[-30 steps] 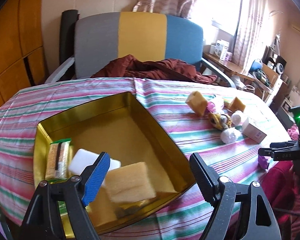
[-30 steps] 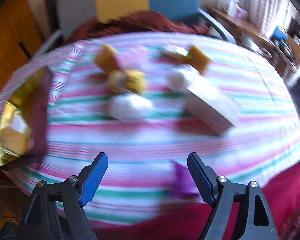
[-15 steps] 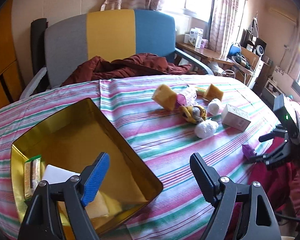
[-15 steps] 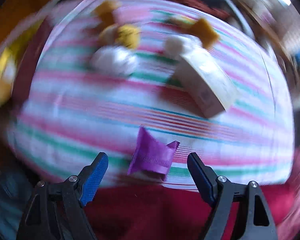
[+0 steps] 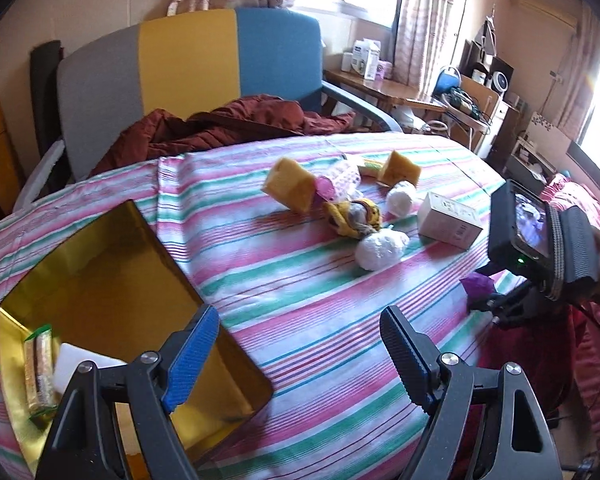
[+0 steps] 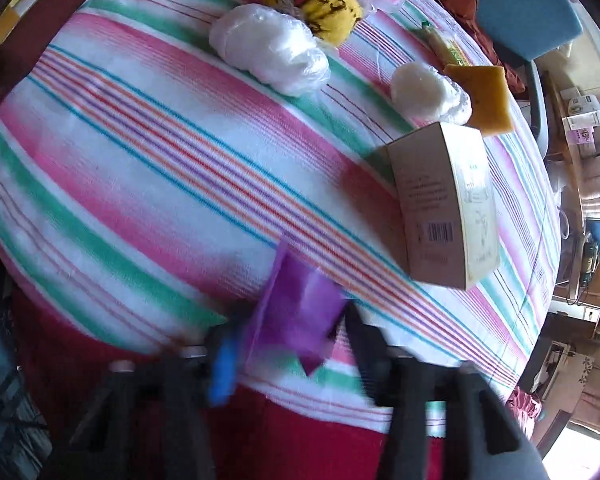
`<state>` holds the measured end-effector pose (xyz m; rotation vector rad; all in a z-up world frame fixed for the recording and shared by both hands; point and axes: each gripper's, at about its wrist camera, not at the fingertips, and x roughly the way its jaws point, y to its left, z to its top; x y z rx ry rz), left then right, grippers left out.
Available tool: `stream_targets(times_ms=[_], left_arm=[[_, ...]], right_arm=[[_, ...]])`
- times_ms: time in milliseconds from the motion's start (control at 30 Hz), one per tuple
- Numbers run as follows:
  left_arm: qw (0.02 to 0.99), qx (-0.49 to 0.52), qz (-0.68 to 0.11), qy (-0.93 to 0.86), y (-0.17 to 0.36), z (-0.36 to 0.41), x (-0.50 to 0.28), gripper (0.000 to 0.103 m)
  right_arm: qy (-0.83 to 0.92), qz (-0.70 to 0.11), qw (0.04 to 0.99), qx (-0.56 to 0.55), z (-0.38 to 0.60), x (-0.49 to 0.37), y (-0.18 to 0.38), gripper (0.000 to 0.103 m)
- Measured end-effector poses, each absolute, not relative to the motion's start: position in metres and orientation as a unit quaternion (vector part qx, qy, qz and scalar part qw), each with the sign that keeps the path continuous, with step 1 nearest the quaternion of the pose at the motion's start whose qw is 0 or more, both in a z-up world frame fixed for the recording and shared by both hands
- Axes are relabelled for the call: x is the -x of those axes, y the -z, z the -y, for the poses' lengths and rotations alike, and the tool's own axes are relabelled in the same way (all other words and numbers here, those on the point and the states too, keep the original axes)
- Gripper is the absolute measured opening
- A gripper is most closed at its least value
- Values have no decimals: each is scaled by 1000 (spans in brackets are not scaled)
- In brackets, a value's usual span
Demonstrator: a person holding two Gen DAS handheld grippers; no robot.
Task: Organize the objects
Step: 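Grasp the purple wrapped candy with the right gripper, then grasp the white plastic-wrapped ball with the left gripper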
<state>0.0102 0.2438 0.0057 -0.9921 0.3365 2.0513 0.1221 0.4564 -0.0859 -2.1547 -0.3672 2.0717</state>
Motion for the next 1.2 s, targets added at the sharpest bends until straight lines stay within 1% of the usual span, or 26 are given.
stream_targets(times_ms=[167, 367, 600, 733, 833, 967, 1033, 1167, 1200], left_arm=[[420, 419, -132, -794, 7, -271, -9, 83], [424, 456, -119, -774, 28, -311, 1, 80], [415, 492, -112, -757, 52, -351, 15, 80], [413, 497, -111, -755, 60, -371, 21, 82], [404, 510, -98, -753, 65, -384, 29, 86], [392, 529, -64, -750, 69, -398, 36, 89], [385, 529, -63, -754, 72, -404, 38, 92], [376, 544, -73, -747, 88, -419, 43, 91], [379, 537, -74, -750, 88, -421, 43, 89]], right_arm=[[-717, 56, 70, 691, -474, -127, 75, 36], [-744, 7, 80, 663, -488, -135, 59, 36], [-762, -18, 77, 643, -496, -142, 46, 36], [-766, -21, 71, 638, -497, -145, 40, 36], [-769, -23, 68, 635, -499, -147, 35, 36], [-770, -20, 65, 634, -499, -148, 29, 36], [-771, -20, 64, 633, -500, -149, 27, 36], [-774, -23, 64, 630, -503, -152, 20, 36], [-774, -23, 64, 629, -504, -152, 18, 36]])
